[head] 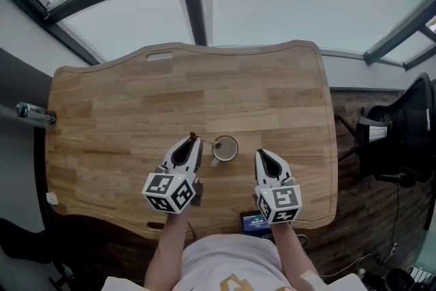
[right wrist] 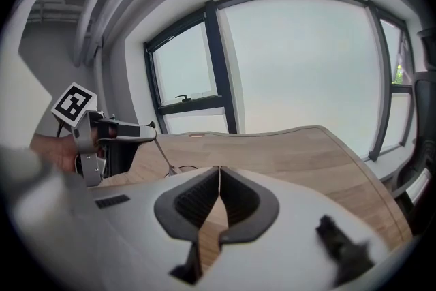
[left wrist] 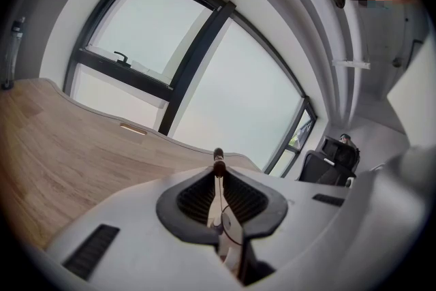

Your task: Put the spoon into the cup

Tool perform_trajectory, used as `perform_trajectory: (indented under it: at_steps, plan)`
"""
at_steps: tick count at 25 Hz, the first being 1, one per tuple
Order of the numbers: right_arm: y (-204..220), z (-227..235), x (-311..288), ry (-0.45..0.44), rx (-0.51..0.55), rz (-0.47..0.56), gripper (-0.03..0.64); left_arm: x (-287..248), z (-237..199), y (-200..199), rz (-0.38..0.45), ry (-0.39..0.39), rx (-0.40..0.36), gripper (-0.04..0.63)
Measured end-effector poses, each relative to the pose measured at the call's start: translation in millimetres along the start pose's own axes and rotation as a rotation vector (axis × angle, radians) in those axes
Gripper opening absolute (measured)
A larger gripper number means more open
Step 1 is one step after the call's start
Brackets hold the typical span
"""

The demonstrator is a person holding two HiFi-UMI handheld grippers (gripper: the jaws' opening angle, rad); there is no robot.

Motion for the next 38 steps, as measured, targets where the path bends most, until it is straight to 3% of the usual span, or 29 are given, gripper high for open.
perform_trajectory:
  at_steps: [38]
  plan:
    - [9, 7, -17, -0.005, -0.014, -0.039, 0.032, -18, 0, 20, -0.048, 0.021, 0.012, 0.044]
Point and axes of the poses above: the fingertips, and each gripper's own axes: x backward along the fingers, z to its right, y out of its underside, the point moved 2 cm from there along x, backward along the fingers, and after that the axes turned 7 degrees about -x, right-handed, at the moved point
